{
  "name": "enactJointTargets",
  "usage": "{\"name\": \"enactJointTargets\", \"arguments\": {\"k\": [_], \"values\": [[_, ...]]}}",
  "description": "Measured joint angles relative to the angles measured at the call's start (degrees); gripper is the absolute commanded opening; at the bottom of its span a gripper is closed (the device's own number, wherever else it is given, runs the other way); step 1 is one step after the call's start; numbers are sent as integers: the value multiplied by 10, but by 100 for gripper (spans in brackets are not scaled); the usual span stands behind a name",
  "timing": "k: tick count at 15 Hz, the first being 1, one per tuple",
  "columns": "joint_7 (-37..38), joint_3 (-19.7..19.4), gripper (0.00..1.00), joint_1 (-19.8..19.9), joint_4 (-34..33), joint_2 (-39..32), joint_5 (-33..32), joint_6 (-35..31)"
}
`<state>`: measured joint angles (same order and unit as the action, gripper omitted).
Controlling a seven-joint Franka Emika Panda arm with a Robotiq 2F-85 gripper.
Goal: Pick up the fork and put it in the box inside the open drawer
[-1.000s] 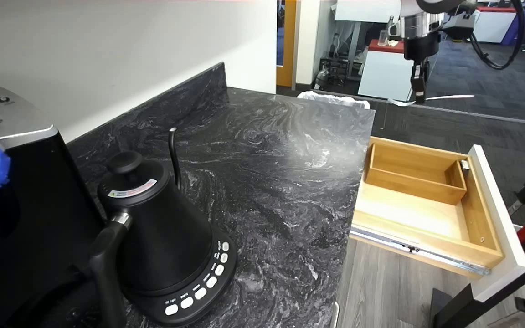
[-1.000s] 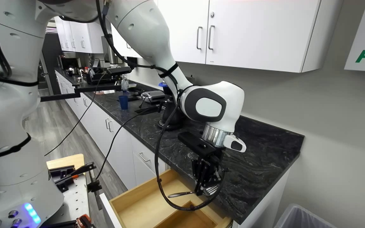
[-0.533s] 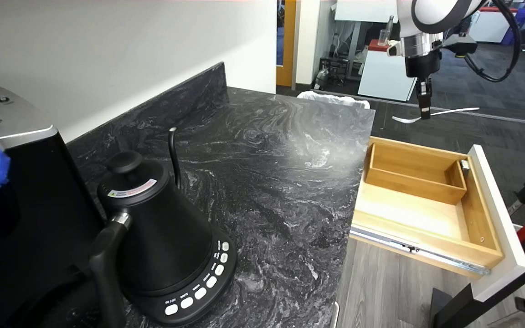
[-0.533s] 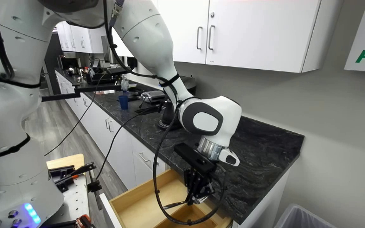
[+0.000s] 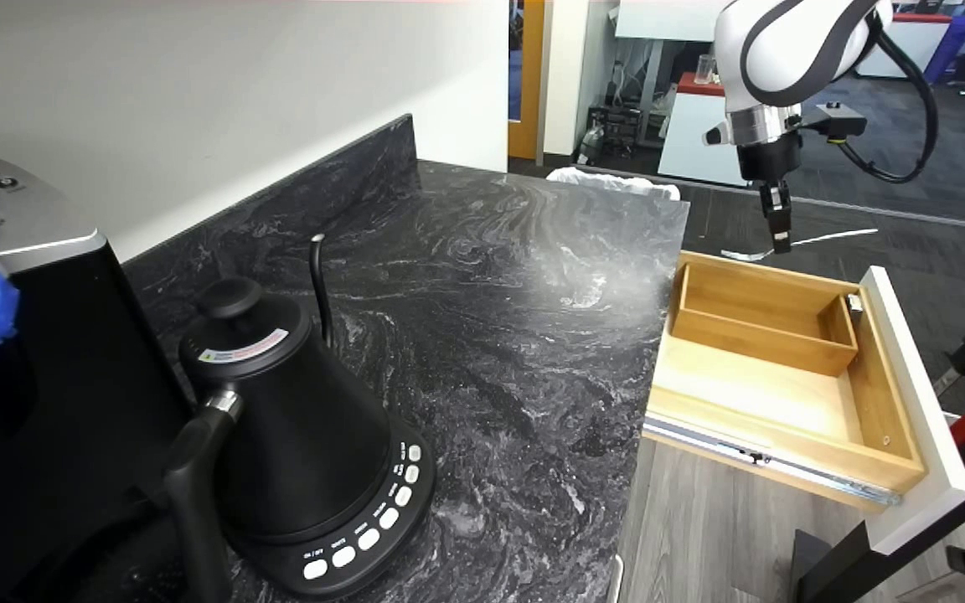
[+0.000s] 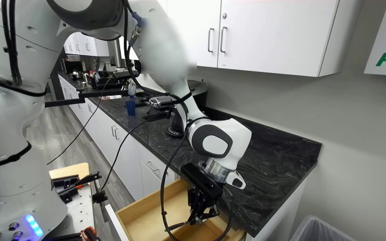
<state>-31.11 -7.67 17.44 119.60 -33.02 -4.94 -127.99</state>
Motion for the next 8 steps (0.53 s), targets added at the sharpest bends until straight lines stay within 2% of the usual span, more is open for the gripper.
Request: {"name": "enactJointTargets", "arguments": {"k": [4,8], "values": [[-10,3,5,13,-9,-21,4,-3],[-20,14,5,30,-15,-37,24,-47]]}}
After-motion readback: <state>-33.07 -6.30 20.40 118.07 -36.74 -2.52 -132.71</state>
